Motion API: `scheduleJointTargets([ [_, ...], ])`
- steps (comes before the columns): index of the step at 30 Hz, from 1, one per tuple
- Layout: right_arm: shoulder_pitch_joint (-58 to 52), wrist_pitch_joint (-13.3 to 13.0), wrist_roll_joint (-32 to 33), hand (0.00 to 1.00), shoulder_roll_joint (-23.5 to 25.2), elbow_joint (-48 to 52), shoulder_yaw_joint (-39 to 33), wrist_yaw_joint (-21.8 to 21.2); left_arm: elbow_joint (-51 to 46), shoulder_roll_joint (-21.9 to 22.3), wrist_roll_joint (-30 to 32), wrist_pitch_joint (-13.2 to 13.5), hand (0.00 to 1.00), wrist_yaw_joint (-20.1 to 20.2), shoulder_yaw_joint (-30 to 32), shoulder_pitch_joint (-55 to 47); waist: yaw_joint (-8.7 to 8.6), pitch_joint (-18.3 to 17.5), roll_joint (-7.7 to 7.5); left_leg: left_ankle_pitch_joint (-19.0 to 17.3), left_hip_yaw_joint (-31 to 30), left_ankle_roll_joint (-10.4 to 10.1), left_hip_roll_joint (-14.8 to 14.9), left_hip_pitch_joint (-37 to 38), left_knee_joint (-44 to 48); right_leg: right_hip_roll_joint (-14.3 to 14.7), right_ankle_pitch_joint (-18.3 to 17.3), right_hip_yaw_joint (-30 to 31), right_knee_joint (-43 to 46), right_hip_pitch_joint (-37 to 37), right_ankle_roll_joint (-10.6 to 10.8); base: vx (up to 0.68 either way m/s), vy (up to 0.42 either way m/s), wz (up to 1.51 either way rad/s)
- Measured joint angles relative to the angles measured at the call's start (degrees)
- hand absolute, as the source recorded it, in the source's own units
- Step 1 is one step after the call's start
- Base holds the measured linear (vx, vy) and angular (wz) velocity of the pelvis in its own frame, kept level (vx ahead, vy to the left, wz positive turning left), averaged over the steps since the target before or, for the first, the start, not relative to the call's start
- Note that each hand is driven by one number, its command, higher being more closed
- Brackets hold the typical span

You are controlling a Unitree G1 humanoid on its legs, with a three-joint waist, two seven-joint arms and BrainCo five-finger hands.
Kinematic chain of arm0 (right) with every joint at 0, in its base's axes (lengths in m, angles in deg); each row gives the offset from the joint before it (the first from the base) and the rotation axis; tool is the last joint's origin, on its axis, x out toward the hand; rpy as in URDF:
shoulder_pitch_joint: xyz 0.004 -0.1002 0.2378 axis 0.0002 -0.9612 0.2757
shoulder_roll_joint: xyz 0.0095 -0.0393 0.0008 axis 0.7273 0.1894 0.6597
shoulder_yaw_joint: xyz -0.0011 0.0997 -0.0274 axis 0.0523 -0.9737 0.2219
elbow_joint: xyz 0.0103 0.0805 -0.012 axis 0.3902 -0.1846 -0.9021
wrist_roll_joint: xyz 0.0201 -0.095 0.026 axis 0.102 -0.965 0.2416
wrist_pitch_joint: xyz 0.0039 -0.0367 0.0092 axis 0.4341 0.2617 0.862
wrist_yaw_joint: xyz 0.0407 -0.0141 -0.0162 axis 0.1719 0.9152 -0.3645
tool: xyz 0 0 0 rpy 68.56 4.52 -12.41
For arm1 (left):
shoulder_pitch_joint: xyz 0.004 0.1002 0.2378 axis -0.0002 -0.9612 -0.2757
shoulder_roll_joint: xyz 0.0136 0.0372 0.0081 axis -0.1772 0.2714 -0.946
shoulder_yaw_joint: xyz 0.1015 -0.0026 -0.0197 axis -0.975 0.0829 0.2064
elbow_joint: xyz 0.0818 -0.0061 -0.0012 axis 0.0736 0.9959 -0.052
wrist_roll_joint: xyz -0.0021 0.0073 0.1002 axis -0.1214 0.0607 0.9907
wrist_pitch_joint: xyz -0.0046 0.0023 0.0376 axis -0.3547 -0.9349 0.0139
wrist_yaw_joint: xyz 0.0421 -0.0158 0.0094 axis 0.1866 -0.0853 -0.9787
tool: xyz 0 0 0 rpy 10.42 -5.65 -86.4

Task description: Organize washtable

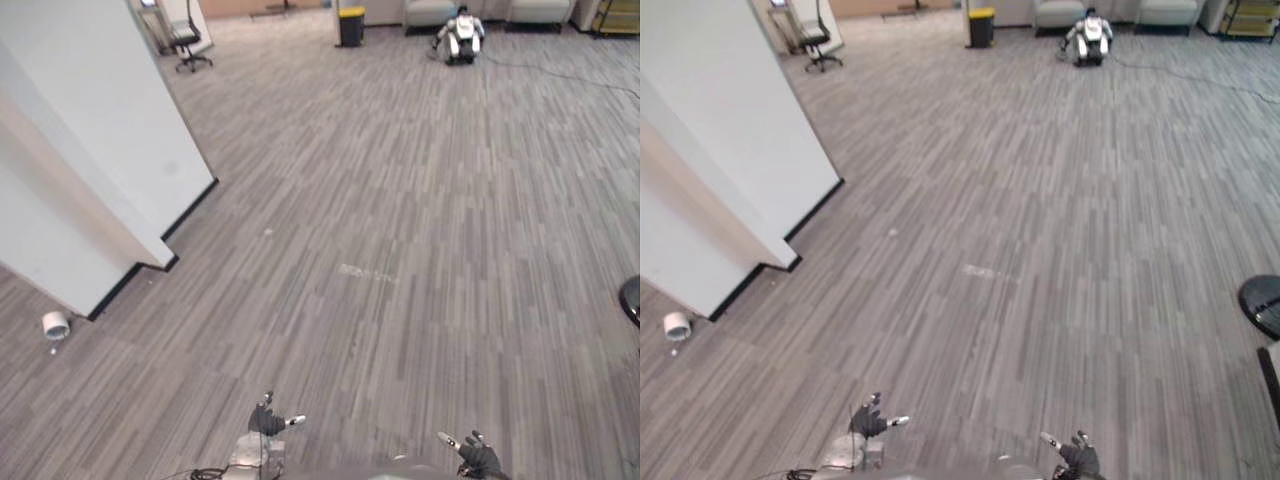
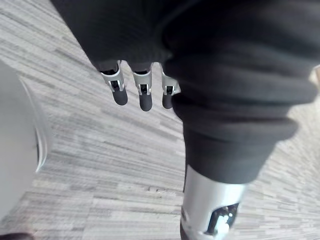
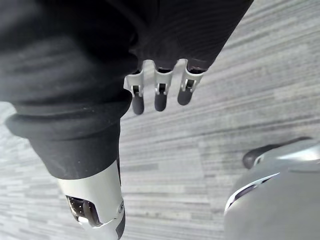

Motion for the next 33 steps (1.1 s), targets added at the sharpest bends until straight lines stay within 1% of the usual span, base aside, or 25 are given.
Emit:
scheduleJointTargets([
  [2, 1.7, 0.0, -0.4, 0.0, -0.6, -0.7, 0.2, 0.1, 0.1, -0.7, 0.0, 0.0, 0.0, -0.1, -2.4, 0.0, 0.28, 0.4, -0.56, -0.3, 2.4, 0.5, -2.2, -2.8, -12.7, -2.7, 0.1, 1.9, -0.7, 1.1, 0.7, 0.19, 0.153, -0.41],
  [3, 2.0, 0.0, -0.4, 0.0, -0.8, -1.0, 0.2, 0.1, 0.1, -0.9, 0.0, 0.1, 0.0, -0.1, -2.7, 0.1, 0.36, 0.6, -0.8, -0.1, 2.3, 0.4, -3.0, -2.9, -17.2, -3.4, -0.1, 2.5, -0.6, 1.2, 1.0, 0.22, 0.17, -0.33],
  [5, 2.2, 0.0, -0.5, 0.0, -1.5, -1.7, 0.3, 0.2, 0.2, -1.4, 0.1, 0.1, 0.0, -0.2, -4.5, 0.6, 0.25, 0.9, -1.06, 1.6, 0.6, 0.2, -5.3, -2.9, -31.4, -5.1, -0.7, 3.7, -0.8, 1.9, 2.4, 0.23, 0.207, -0.25],
  [7, 1.7, 0.0, -0.7, 0.0, -2.7, -3.7, 0.2, 0.3, 1.1, -1.6, 0.3, 0.4, 0.0, -0.7, -6.5, 0.9, 0.08, 1.5, 0.03, 4.4, -2.9, -0.7, -5.3, -3.2, -44.5, -5.6, -2.6, 5.0, -0.6, 3.3, 4.8, 0.29, 0.337, -0.26],
  [8, 1.2, 0.0, -0.9, 0.0, -3.2, -4.3, 0.2, 0.3, 1.1, -1.6, 0.3, 0.6, 0.0, -0.9, -6.5, 1.0, 0.04, 1.9, 0.62, 4.4, -3.7, -0.7, -4.5, -3.8, -45.4, -5.6, -3.8, 5.6, -0.1, 4.1, 6.0, 0.25, 0.366, -0.36],
  [9, 0.3, 0.0, -1.3, 0.0, -3.7, -4.7, 0.2, 0.3, 1.2, -1.8, 0.6, 0.8, 0.0, -1.0, -6.6, 1.0, -0.1, 2.4, 1.13, 6.3, -4.0, -0.7, -3.6, -4.4, -44.1, -6.0, -6.5, 7.1, 1.4, 4.6, 7.0, 0.21, 0.331, -0.32],
  [10, 0.0, 0.0, -1.7, 0.0, -3.8, -5.0, 0.2, 0.3, 1.2, -2.3, 0.7, 0.8, 0.0, -1.0, -6.6, 1.1, -0.26, 2.7, 0.78, 9.1, -3.7, -0.4, -4.0, -4.4, -42.6, -6.6, -7.6, 8.1, 2.2, 5.0, 7.5, 0.27, 0.409, -0.52],
  [11, -0.6, 0.2, -2.3, 0.0, -3.7, -5.5, 0.3, 0.2, 1.2, -3.3, 0.8, 0.9, 0.0, -1.1, -6.8, 1.1, -0.17, 2.8, 1.05, 10.2, -2.6, -0.2, -4.6, -4.9, -38.7, -7.6, -9.4, 11.1, 2.4, 5.1, 7.6, 0.29, 0.354, -0.66],
  [12, -0.7, 0.4, -2.6, 0.0, -3.3, -6.2, 0.2, -0.2, 1.2, -4.2, 1.0, 1.0, 0.0, -1.2, -6.8, 1.3, -0.15, 2.8, 0.02, 9.9, -2.4, 0.2, -4.3, -7.3, -33.2, -7.8, -9.5, 14.4, 2.5, 5.1, 7.5, 0.29, 0.331, -0.69],
  [14, -1.0, 0.5, -2.7, 0.0, -2.6, -6.2, -1.3, -0.2, 1.3, -5.9, 1.3, 1.0, 0.0, -1.1, -6.7, 2.0, -0.4, 3.4, 0.58, 8.4, -2.3, 2.2, -3.6, -10.4, -25.4, -8.1, -9.4, 17.5, 2.7, 4.8, 7.9, 0.3, 0.338, -0.4],
  [15, -1.2, 0.6, -2.7, 0.0, -2.5, -6.3, -1.6, -0.2, 1.3, -6.1, 1.3, 1.0, 0.0, -1.1, -6.7, 2.0, -0.5, 3.4, 0.47, 7.5, -2.0, 2.8, -3.9, -10.6, -24.0, -8.5, -9.3, 18.9, 3.0, 4.8, 7.9, 0.31, 0.411, -0.29],
  [16, -1.4, 0.6, -2.7, 0.0, -2.2, -6.7, -2.3, -0.4, 1.4, -6.2, 1.5, 1.0, 0.0, -1.1, -6.8, 2.0, -0.83, 3.3, 0.22, 5.1, -1.7, 2.8, -5.0, -10.6, -22.0, -9.4, -8.8, 21.8, 3.9, 4.2, 7.9, 0.24, 0.327, -0.31],
  [18, -0.7, 0.7, -3.4, 0.0, -2.4, -7.2, -2.4, -0.4, 1.6, -6.2, 1.9, 1.1, 0.0, -1.1, -7.8, 1.9, -1.1, 2.9, 0.2, 2.4, -1.8, 2.8, -7.0, -10.5, -20.6, -11.1, -7.6, 25.8, 4.8, 3.4, 7.6, 0.26, 0.337, -0.42],
  [19, -0.4, 0.9, -4.6, 0.0, -2.6, -7.4, -2.4, -0.5, 2.3, -6.2, 2.0, 1.2, 0.0, -1.0, -8.7, 2.1, -0.96, 2.0, -0.41, 1.7, -1.4, 3.4, -8.5, -10.6, -20.6, -12.0, -6.7, 28.2, 5.5, 2.0, 8.5, 0.24, 0.246, -0.5],
  [20, 0.3, 0.9, -4.9, 0.0, -2.8, -7.3, -2.3, -1.1, 2.4, -6.2, 2.2, 1.2, 0.0, -1.0, -9.5, 2.0, -1.35, 1.1, 0.37, 1.0, -0.8, 4.7, -9.1, -10.7, -19.8, -12.6, -5.2, 29.2, 7.0, 0.6, 9.8, 0.24, 0.229, -0.51],
  [21, 0.6, 0.9, -4.9, 0.0, -3.0, -7.3, -2.2, -1.3, 2.4, -6.2, 2.2, 1.2, 0.0, -1.0, -10.4, 2.0, -1.28, 0.8, 0.12, 0.6, -0.6, 5.3, -9.4, -10.9, -19.3, -12.7, -4.4, 29.8, 8.3, -0.6, 11.0, 0.25, 0.222, -0.48],
  [22, 1.1, 0.9, -4.9, 0.0, -3.3, -7.2, -1.6, -1.5, 2.4, -6.2, 2.2, 1.2, 0.0, -1.0, -11.1, 1.9, -0.99, -0.6, 0.54, -0.2, -0.6, 6.5, -10.4, -10.8, -19.2, -12.9, -2.6, 31.3, 11.0, -2.9, 11.8, 0.26, 0.219, -0.49],
  [24, 2.2, 0.9, -4.9, 0.0, -3.8, -6.5, 1.3, -1.5, 2.4, -6.2, 2.1, 1.2, 0.0, -1.0, -11.4, 1.6, -0.91, -2.1, 0.56, -0.4, -0.6, 7.0, -11.4, -10.4, -19.9, -12.8, 2.2, 33.4, 14.6, -6.1, 12.8, 0.27, 0.213, -0.53],
  [25, 3.3, 0.9, -4.9, 0.0, -3.9, -5.0, 4.8, -1.5, 2.3, -6.4, 2.1, 1.2, 0.0, -1.0, -11.4, 1.5, -0.24, -2.5, 0.84, -0.4, -0.4, 7.0, -12.0, -8.3, -21.4, -12.5, 6.3, 34.2, 17.6, -8.0, 12.7, 0.29, 0.255, -0.74],
  [26, 3.6, 0.8, -4.9, 0.0, -3.9, -2.4, 8.6, -1.5, 2.3, -6.5, 2.1, 1.2, 0.0, -1.1, -11.5, 1.2, 0.44, -2.5, 0.77, -0.5, 0.5, 7.4, -12.3, -5.6, -23.9, -11.9, 11.6, 33.6, 21.3, -10.4, 12.3, 0.27, 0.256, -0.75],
  [27, 3.7, 0.7, -4.9, 0.0, -3.7, -1.1, 10.2, -1.5, 2.3, -6.7, 2.1, 1.2, 0.0, -1.2, -11.5, 0.8, 0.33, -2.5, 0.73, -0.4, 1.0, 7.8, -12.5, -3.9, -25.5, -11.7, 14.4, 32.8, 23.3, -11.5, 11.6, 0.2, 0.209, -0.59],
  [28, 3.6, 0.3, -4.9, 0.0, -2.6, 1.4, 12.9, -1.5, 2.4, -7.4, 2.1, 1.1, 0.0, -1.3, -12.3, 0.3, 0.13, -2.4, 0.19, -0.6, 1.4, 9.0, -13.2, -0.6, -28.6, -11.2, 15.4, 31.1, 28.5, -13.4, 10.1, 0.16, 0.151, -0.33],
  [30, 3.6, -0.9, -4.7, 0.0, -0.4, 3.4, 16.0, -1.6, 2.5, -8.8, 2.1, 1.1, 0.0, -1.5, -12.9, 0.2, 0.01, -1.3, -1.02, -1.0, 1.2, 9.8, -14.6, 4.9, -32.8, -7.1, 5.4, 29.6, 38.6, -16.5, 10.4, 0.15, 0.099, -0.12],
  [31, 3.6, -1.0, -4.7, 0.0, 0.0, 3.5, 16.5, -1.6, 2.7, -9.0, 2.1, 1.1, 0.0, -1.7, -12.9, 0.2, 0.0, -1.0, -1.46, -1.1, 1.2, 10.1, -14.8, 6.3, -33.5, -6.4, 3.3, 28.1, 39.9, -17.2, 10.1, 0.11, -0.008, 0.1],
  [33, 3.9, -1.6, -4.1, 0.0, -0.3, 3.4, 18.1, -1.6, 3.7, -9.1, 2.0, 0.9, 0.0, -2.2, -12.6, 0.3, -0.17, 0.6, -2.02, -1.7, 1.1, 10.9, -15.2, 11.0, -36.3, -3.5, -2.0, 19.4, 38.6, -21.0, 8.1, 0.09, -0.024, 0.05],
])
